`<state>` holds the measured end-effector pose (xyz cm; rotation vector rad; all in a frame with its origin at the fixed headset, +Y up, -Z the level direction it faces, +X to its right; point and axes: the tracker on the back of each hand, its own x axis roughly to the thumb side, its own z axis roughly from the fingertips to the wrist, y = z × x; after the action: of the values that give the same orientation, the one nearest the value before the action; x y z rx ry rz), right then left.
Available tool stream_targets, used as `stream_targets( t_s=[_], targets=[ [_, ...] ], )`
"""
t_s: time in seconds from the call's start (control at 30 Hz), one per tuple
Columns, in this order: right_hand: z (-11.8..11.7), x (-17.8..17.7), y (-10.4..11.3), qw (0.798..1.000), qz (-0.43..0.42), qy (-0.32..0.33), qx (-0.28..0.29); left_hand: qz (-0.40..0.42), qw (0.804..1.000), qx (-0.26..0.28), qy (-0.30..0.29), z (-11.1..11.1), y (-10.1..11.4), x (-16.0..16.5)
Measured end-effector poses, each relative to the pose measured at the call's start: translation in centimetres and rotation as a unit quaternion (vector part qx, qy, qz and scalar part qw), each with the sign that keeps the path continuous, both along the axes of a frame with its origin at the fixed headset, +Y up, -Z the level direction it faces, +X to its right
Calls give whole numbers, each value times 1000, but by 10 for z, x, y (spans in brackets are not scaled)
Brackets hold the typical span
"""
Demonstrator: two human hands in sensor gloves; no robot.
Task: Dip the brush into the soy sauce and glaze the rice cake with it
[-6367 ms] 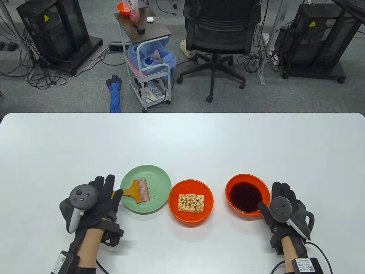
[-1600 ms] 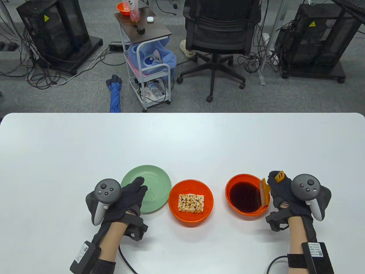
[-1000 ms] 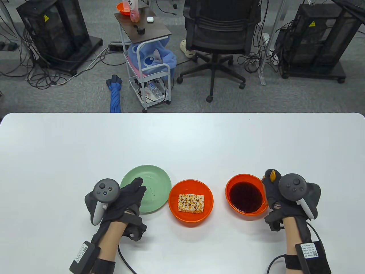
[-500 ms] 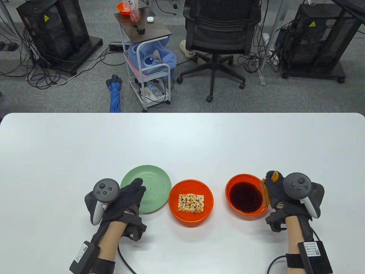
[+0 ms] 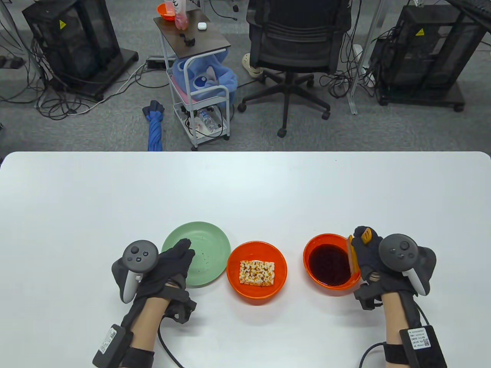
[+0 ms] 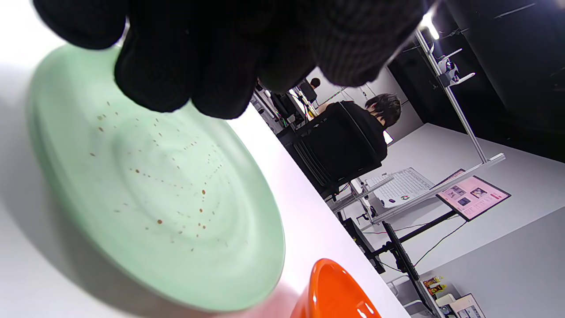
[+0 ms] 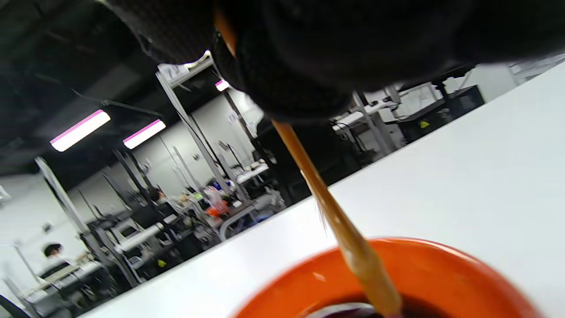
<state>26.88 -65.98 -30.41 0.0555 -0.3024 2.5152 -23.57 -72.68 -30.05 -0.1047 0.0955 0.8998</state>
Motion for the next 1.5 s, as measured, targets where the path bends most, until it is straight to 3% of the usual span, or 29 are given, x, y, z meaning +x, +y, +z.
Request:
stream_targets(
  t_s=[0.17, 0.3, 0.6, 0.93, 1.5],
  targets=[
    [11, -30, 17, 994, -78, 40, 58, 7, 1000, -1, 2, -1, -1, -1],
    [15, -63, 14, 981, -169, 76, 59, 14, 1000, -2, 3, 0, 0, -3],
    [3, -136, -53, 960, -242, 113, -90, 16, 1000, 7, -7, 0, 2, -1],
    [-7, -147, -84, 948, -257, 101, -158, 11, 1000, 3, -17, -2, -1, 5],
    [-6, -123, -78, 957, -230, 71, -159, 16, 1000, -4, -9, 0, -2, 2]
  ],
)
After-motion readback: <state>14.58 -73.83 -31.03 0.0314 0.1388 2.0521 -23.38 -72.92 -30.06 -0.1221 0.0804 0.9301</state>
